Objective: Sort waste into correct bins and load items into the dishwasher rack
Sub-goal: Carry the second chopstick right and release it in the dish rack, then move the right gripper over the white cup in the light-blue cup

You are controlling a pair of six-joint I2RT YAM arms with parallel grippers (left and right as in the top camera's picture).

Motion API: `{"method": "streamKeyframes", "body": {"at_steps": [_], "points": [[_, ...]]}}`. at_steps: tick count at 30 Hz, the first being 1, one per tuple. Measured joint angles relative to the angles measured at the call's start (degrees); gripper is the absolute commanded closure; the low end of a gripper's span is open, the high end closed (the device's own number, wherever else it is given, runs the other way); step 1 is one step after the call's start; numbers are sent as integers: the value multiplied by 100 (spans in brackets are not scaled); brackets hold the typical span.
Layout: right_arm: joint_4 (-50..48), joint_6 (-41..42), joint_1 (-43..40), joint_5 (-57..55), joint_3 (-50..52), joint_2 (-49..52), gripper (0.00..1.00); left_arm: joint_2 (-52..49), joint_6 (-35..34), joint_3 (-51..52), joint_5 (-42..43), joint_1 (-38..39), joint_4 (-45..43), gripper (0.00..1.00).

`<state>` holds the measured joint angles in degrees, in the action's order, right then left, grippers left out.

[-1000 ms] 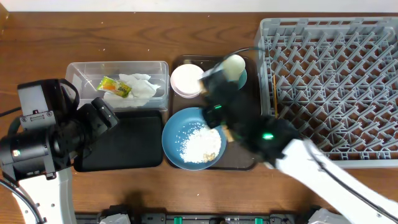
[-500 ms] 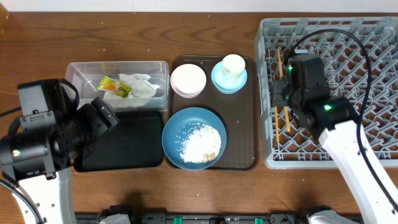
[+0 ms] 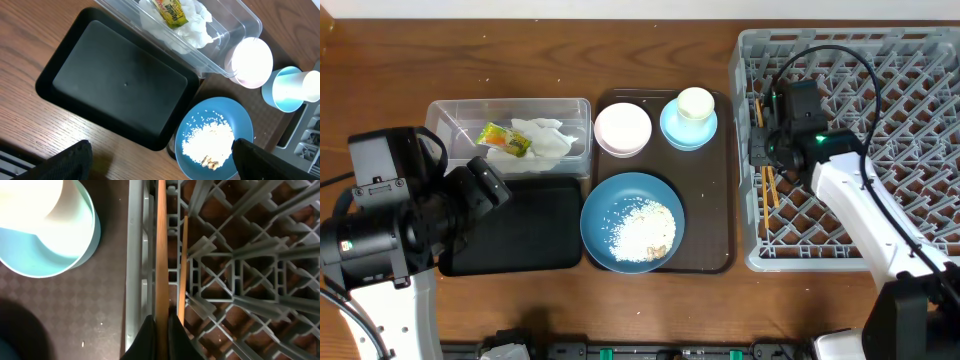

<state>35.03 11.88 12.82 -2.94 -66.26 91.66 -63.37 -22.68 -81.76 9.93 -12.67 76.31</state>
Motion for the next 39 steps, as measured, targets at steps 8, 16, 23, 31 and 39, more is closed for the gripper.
{"method": "streamKeyframes", "body": {"at_steps": [8, 16, 23, 31, 39], "points": [[-35, -57, 0, 24, 0, 2, 80, 0, 0, 0, 0, 0, 2, 8], [-225, -57, 0, 177, -9, 2, 73, 0, 0, 0, 0, 0, 0, 8], [560, -90, 2, 704, -1027, 68, 67, -2, 0, 0, 2, 0, 0, 9], [1982, -603, 66, 1174, -3718, 479, 61, 0, 0, 0, 0, 0, 4, 8], [2824, -857, 352, 1427, -5775, 2192, 68, -11, 0, -2, 0, 0, 0, 9]]}}
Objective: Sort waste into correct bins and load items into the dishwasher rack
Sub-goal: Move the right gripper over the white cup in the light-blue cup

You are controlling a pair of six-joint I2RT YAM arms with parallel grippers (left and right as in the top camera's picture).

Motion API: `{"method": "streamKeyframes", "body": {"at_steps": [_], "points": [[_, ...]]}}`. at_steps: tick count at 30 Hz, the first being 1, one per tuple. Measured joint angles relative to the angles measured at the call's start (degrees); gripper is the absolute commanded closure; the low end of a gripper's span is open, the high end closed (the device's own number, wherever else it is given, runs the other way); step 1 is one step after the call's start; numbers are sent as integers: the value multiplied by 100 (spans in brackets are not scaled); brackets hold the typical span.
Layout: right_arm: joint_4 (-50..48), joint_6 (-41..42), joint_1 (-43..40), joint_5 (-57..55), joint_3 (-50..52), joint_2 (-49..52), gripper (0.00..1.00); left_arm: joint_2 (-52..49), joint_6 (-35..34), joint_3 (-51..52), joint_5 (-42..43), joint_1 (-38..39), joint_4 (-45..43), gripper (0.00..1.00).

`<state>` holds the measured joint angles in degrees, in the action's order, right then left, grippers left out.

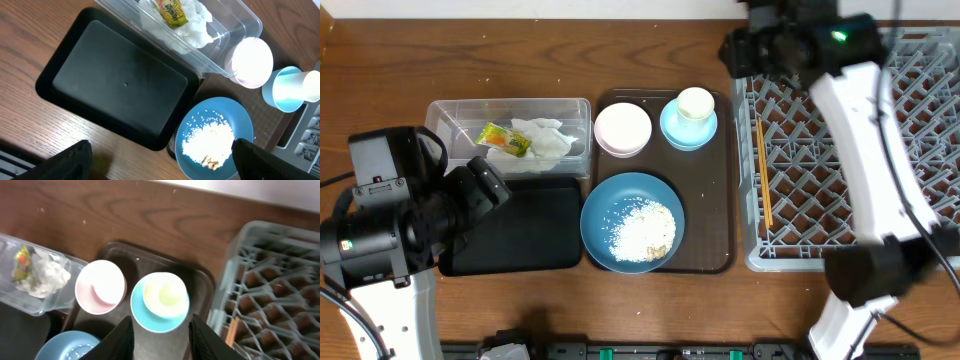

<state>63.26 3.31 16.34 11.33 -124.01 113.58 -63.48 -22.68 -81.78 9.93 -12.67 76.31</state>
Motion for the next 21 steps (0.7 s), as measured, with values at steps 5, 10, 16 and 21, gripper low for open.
{"method": "streamKeyframes", "body": {"at_steps": [5, 10, 16, 21], "points": [[-11, -378, 420, -188, -79, 737, 62, -2, 0, 0, 0, 0, 0, 8], [-76, -710, 909, -426, -79, 1174, 71, -7, 0, 0, 0, 0, 0, 9], [-55, -824, 1134, -839, -79, 1425, 77, -7, 0, 0, 0, 0, 2, 9], [107, -839, 1132, -1051, -79, 1561, 80, -7, 0, 0, 0, 0, 2, 9]]}}
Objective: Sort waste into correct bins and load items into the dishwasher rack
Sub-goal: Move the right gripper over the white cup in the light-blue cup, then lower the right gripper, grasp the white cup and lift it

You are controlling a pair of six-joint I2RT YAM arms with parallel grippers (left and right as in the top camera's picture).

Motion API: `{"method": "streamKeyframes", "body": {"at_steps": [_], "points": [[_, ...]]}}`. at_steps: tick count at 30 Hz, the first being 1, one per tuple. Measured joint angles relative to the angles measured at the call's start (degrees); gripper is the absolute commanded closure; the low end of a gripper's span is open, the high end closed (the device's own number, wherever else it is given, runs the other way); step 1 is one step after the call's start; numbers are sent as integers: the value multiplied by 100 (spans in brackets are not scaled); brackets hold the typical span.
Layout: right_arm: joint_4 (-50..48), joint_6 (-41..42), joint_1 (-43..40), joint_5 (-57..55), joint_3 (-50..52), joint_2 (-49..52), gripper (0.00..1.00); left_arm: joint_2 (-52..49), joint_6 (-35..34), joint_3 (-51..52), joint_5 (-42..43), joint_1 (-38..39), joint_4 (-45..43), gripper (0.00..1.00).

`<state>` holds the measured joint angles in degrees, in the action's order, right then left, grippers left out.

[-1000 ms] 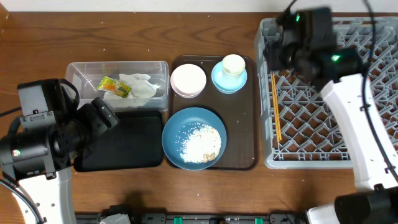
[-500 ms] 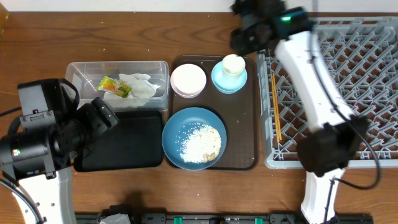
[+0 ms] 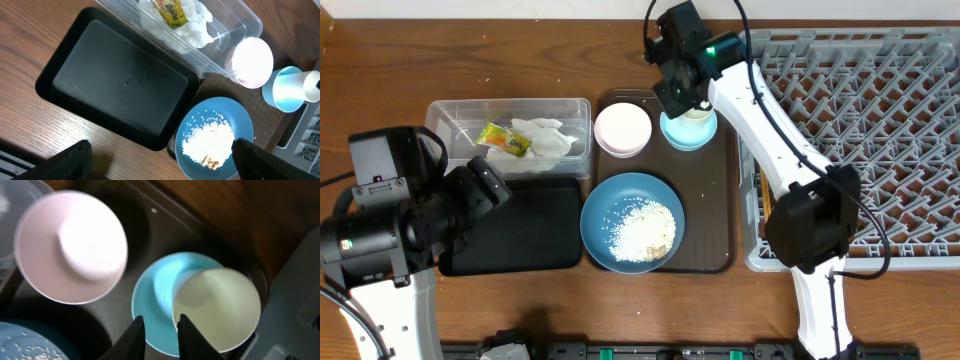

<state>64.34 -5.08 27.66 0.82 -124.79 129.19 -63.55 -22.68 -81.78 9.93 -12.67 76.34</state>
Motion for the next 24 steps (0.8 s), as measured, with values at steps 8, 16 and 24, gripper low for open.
{"method": "streamKeyframes", "body": {"at_steps": [8, 16, 24], "points": [[103, 0, 2, -85, 144, 267, 79, 0, 0, 0, 2, 0, 0, 9], [133, 2, 0, -286, 166, 267, 79, 0, 0, 0, 2, 0, 0, 8], [94, 4, -7, -409, 166, 267, 80, 0, 0, 0, 0, 0, 0, 9]]}}
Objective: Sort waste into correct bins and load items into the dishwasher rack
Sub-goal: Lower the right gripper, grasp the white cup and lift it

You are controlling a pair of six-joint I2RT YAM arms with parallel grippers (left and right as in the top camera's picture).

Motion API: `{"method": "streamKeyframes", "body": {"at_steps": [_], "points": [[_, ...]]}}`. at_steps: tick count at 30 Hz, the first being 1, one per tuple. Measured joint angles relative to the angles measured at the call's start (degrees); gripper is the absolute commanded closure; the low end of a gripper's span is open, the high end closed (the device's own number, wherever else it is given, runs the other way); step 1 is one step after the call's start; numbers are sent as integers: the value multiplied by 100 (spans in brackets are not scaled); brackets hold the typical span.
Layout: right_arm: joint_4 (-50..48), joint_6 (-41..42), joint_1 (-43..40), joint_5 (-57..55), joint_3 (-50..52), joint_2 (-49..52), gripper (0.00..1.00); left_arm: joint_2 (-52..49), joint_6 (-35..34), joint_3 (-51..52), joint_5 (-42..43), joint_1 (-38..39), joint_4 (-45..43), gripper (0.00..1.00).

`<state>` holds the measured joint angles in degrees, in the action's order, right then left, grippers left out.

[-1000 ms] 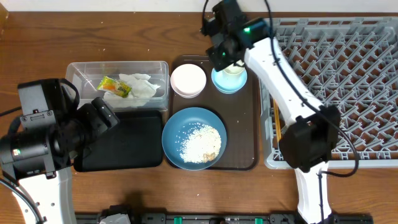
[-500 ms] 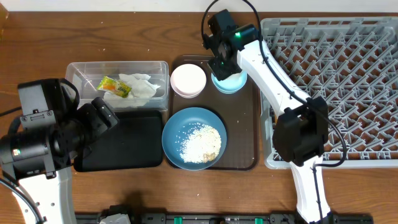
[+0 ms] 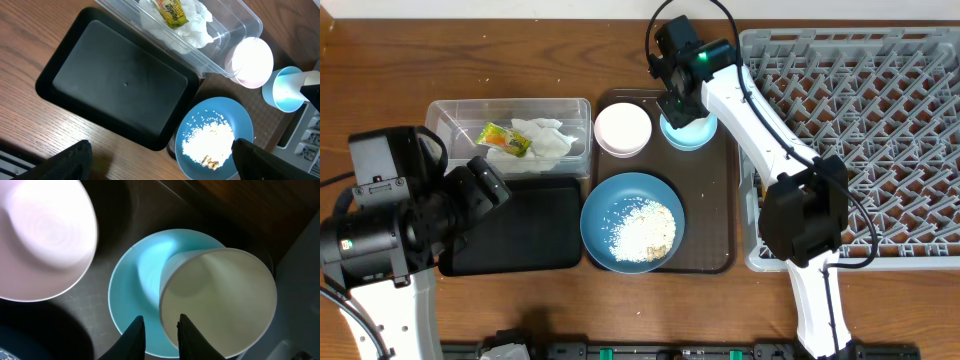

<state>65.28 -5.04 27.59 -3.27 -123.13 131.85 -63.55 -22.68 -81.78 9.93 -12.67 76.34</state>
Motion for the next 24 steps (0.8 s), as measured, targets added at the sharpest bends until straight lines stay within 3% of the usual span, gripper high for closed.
{"method": "streamKeyframes", "body": {"at_steps": [21, 24], "points": [[-11, 4, 0, -26, 4, 345, 87, 0, 0, 0, 0, 0, 0, 8], [-9, 0, 0, -24, 4, 345, 94, 0, 0, 0, 0, 0, 0, 9]]}}
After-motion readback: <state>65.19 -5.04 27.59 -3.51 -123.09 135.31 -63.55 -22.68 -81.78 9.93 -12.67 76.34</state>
